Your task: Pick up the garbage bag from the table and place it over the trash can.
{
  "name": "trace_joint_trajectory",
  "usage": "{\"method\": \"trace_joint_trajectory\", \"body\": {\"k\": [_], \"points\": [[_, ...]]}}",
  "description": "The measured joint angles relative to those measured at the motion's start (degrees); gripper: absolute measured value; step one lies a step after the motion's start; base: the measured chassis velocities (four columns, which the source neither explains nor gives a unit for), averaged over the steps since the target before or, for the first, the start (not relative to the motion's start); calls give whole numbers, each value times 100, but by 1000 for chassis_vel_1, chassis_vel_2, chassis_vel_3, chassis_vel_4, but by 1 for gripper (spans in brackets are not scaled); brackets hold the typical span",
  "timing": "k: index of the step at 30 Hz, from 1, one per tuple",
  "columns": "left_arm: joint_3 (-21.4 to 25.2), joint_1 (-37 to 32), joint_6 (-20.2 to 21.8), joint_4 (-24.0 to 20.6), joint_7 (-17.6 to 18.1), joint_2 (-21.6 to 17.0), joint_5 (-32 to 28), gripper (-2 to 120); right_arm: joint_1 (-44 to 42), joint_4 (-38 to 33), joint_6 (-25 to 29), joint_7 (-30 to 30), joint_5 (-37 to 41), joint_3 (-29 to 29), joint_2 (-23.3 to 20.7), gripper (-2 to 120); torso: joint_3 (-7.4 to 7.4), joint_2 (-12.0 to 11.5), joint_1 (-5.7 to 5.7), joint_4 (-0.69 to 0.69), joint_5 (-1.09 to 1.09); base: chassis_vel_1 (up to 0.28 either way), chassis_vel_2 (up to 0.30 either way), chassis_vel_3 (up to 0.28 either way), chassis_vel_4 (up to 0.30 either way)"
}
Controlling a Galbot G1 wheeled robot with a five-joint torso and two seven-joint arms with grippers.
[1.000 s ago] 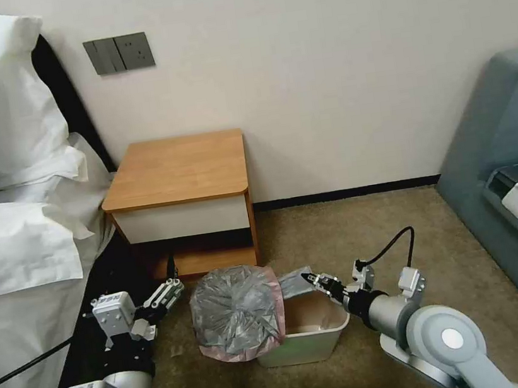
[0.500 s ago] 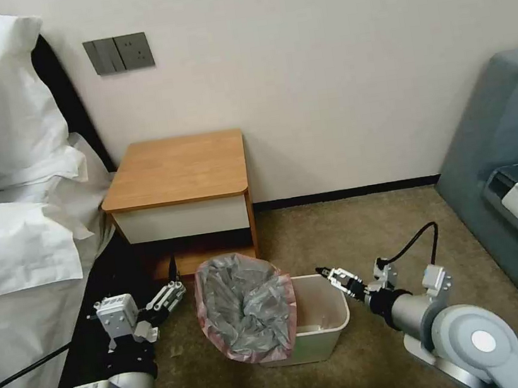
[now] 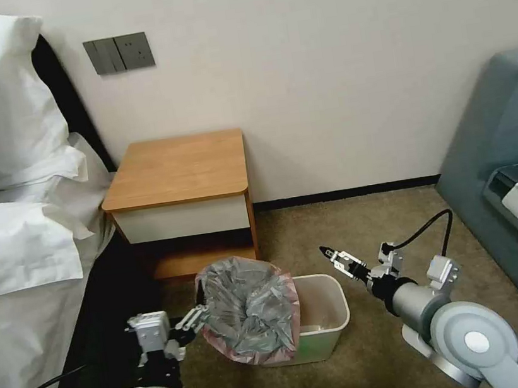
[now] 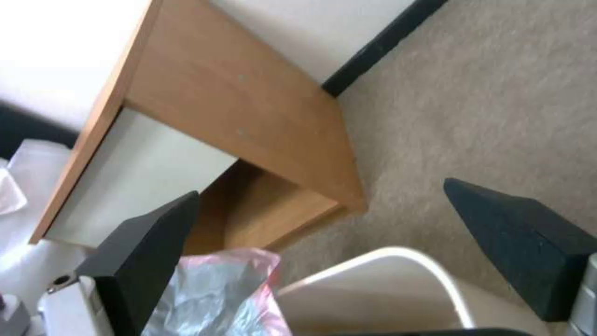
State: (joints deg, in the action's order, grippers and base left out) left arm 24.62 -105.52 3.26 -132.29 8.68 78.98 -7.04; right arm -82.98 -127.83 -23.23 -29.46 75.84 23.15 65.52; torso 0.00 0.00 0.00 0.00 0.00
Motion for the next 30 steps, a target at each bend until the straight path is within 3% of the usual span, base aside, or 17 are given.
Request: {"method": "trace_joint_trajectory", "body": {"k": [9,13,15,22,30], "points": [[-418,344,285,484,257,-111,18,93,-81,7,136,-30,-195,38,54,100,0,0,0,0,0,0,0,0,0],[-503,407,385,569,375,-130,16,83,-82,29,174,-43,-244,32,73,100,0,0,0,0,0,0,0,0,0],[-628,397,385,589,392,-135,178,68,-99,52,203,-44,-304,2,104,100,0,0,0,0,0,0,0,0,0],[-883,541,416,751,360,-196,211,68,-144,80,232,-47,-419,-6,149,100,0,0,0,0,0,0,0,0,0],[-1000,838,598,1092,593,-144,219,66,-223,251,335,-21,-729,-53,240,100,0,0,0,0,0,0,0,0,0]]}}
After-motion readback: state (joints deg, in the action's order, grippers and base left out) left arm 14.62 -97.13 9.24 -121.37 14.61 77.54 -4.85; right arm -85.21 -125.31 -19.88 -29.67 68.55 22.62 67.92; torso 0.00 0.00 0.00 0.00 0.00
